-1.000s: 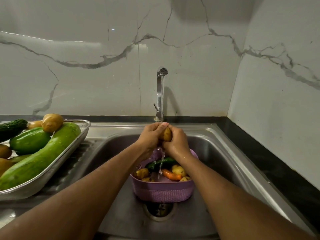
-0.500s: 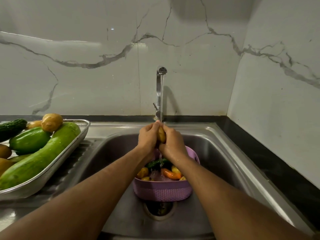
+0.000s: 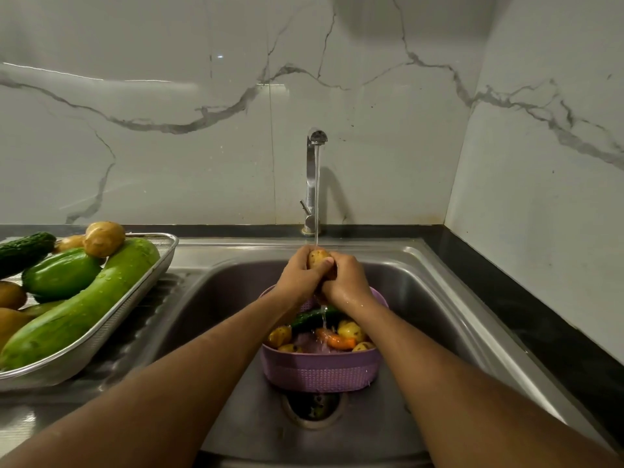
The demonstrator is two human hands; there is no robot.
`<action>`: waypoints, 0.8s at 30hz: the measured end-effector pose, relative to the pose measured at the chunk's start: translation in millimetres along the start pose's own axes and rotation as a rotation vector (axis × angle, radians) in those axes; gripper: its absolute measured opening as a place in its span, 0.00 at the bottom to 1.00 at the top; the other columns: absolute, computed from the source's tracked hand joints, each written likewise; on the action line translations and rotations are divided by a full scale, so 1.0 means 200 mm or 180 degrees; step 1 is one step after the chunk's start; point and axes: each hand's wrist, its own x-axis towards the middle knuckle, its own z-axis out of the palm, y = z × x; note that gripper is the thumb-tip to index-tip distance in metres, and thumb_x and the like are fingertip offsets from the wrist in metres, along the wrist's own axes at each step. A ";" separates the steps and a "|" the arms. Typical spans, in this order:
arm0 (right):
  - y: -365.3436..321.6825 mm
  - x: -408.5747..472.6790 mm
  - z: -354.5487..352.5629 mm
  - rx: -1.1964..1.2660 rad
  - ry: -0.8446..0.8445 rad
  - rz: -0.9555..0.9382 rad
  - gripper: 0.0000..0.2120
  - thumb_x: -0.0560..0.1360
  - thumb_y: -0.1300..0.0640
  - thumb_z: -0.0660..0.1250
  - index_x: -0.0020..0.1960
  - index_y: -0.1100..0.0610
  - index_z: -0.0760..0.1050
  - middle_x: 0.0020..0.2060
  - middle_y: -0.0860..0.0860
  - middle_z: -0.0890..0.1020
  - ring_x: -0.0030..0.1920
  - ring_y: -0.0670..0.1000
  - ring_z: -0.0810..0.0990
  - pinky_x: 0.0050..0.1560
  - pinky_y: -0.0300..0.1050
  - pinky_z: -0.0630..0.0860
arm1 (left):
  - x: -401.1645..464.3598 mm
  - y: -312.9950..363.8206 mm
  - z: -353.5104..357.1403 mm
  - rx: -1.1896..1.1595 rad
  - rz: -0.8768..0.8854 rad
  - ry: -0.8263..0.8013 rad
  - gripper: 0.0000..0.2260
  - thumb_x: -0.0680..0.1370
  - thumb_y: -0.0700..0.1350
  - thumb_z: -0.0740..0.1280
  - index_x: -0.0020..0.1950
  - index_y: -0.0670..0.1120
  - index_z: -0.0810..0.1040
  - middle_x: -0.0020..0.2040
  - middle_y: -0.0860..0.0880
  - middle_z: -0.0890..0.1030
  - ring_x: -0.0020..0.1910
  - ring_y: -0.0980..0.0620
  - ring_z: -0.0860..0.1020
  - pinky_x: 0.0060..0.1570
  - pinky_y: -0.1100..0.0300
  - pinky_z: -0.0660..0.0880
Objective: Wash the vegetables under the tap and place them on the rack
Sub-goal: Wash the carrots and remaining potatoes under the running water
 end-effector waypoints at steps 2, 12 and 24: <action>-0.02 0.00 0.02 -0.0037 0.0050 0.0028 0.23 0.79 0.64 0.70 0.73 0.55 0.72 0.60 0.55 0.81 0.62 0.55 0.80 0.57 0.46 0.80 | 0.00 0.00 0.02 0.0084 0.0132 0.0284 0.11 0.83 0.47 0.67 0.65 0.48 0.74 0.56 0.46 0.80 0.55 0.50 0.80 0.55 0.53 0.81; -0.04 -0.04 -0.02 0.0064 -0.0293 -0.0125 0.19 0.77 0.69 0.71 0.65 0.56 0.77 0.51 0.51 0.83 0.52 0.50 0.82 0.33 0.33 0.77 | 0.01 -0.02 0.02 -0.0021 0.0313 0.0834 0.07 0.83 0.47 0.65 0.58 0.47 0.78 0.51 0.47 0.82 0.51 0.50 0.81 0.51 0.54 0.81; -0.01 -0.03 -0.03 -0.0059 -0.0068 -0.0113 0.10 0.75 0.65 0.74 0.52 0.54 0.77 0.43 0.53 0.83 0.39 0.47 0.85 0.37 0.38 0.83 | 0.04 0.01 -0.02 -0.0275 -0.0293 -0.0109 0.11 0.83 0.51 0.65 0.60 0.45 0.76 0.49 0.43 0.79 0.45 0.47 0.79 0.39 0.53 0.77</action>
